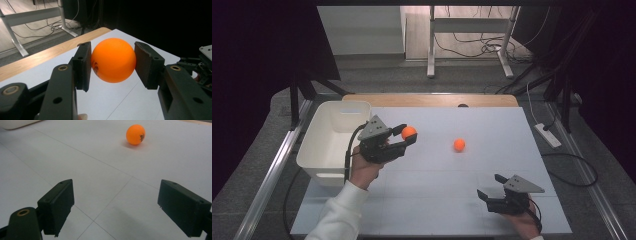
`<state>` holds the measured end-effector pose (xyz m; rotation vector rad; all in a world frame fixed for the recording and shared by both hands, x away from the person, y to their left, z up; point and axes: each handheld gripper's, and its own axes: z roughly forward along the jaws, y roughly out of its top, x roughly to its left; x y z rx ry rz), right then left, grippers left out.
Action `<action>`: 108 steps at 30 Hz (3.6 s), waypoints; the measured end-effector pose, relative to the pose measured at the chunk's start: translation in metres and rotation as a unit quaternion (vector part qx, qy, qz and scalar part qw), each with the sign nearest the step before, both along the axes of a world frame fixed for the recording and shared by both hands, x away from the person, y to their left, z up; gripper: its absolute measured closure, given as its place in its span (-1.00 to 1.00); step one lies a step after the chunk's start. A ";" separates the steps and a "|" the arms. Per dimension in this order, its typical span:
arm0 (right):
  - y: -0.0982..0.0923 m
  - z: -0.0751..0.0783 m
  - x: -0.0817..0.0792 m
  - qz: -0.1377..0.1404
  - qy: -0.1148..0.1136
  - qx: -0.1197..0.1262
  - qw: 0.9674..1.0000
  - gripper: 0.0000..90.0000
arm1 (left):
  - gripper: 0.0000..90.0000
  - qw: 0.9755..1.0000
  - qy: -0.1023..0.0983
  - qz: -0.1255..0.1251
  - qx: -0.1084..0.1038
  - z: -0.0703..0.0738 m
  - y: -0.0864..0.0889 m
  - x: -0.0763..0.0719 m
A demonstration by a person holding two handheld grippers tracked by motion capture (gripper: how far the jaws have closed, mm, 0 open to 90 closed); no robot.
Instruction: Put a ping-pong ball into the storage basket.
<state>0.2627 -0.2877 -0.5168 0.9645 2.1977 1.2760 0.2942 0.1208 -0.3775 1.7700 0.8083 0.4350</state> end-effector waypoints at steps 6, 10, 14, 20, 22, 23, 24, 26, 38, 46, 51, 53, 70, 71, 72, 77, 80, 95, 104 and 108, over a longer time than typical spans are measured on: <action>0.000 0.000 0.000 -0.001 -0.001 0.002 1.000 -0.70 | 0.12 1.000 -0.004 0.000 -0.003 0.008 0.003 0.000; 0.000 0.000 0.001 0.000 0.001 0.001 1.000 -0.70 | 0.12 1.000 -0.005 0.004 -0.018 0.017 0.008 0.003; 0.000 0.001 0.001 0.002 0.000 0.003 1.000 -0.70 | 0.12 1.000 -0.006 0.007 -0.019 0.021 0.009 0.005; -0.001 0.001 0.001 0.001 -0.001 0.004 1.000 -0.70 | 0.13 1.000 -0.005 0.008 -0.014 0.021 0.008 0.006; 0.000 0.000 0.001 0.001 0.000 0.003 1.000 -0.70 | 0.12 1.000 -0.003 0.013 -0.014 0.021 0.009 0.007; 0.000 0.000 0.001 0.001 0.000 0.003 1.000 -0.70 | 0.13 1.000 -0.003 0.016 -0.014 0.022 0.011 0.008; 0.000 0.000 0.000 0.002 0.000 0.003 1.000 -0.70 | 0.12 1.000 -0.003 0.016 -0.014 0.022 0.011 0.008; 0.000 0.000 0.000 0.002 0.000 0.003 1.000 -0.70 | 0.12 1.000 -0.003 0.022 -0.013 0.022 0.012 0.009; 0.000 0.001 0.000 0.003 -0.001 0.002 1.000 -0.70 | 0.12 0.998 -0.006 0.055 -0.012 0.028 0.032 0.017; 0.001 0.001 -0.001 0.004 -0.001 0.001 1.000 -0.70 | 0.12 0.998 -0.008 0.068 -0.009 0.032 0.040 0.018; 0.000 0.001 -0.001 0.003 -0.002 0.003 1.000 -0.70 | 0.12 0.997 -0.007 0.077 -0.012 0.033 0.049 0.019; 0.000 0.002 -0.001 0.001 -0.003 0.003 1.000 -0.70 | 0.12 0.997 -0.008 0.081 -0.012 0.034 0.052 0.020; 0.001 0.002 -0.002 0.003 -0.003 0.002 1.000 -0.70 | 0.12 0.994 -0.006 0.113 -0.012 0.036 0.072 0.023; 0.001 0.002 -0.002 0.003 -0.003 0.002 1.000 -0.70 | 0.12 0.993 -0.006 0.115 -0.012 0.035 0.073 0.024; 0.000 0.002 -0.002 0.002 -0.004 0.003 1.000 -0.70 | 0.12 0.993 -0.005 0.117 -0.012 0.035 0.074 0.024; 0.000 0.002 -0.002 0.001 -0.003 0.001 1.000 -0.70 | 0.12 0.992 -0.004 0.127 -0.005 0.033 0.078 0.027; 0.000 0.002 -0.002 0.003 -0.003 0.000 1.000 -0.70 | 0.12 0.991 -0.005 0.132 0.001 0.033 0.081 0.028; 0.000 0.002 -0.002 0.002 -0.004 0.001 1.000 -0.70 | 0.12 0.985 0.006 0.173 -0.002 0.028 0.105 0.036; 0.003 0.001 -0.002 0.001 -0.005 -0.002 1.000 -0.69 | 0.12 0.980 0.001 0.195 0.033 0.026 0.113 0.042; 0.003 0.001 -0.002 0.003 -0.005 -0.002 1.000 -0.69 | 0.12 0.978 0.012 0.206 0.033 0.023 0.122 0.045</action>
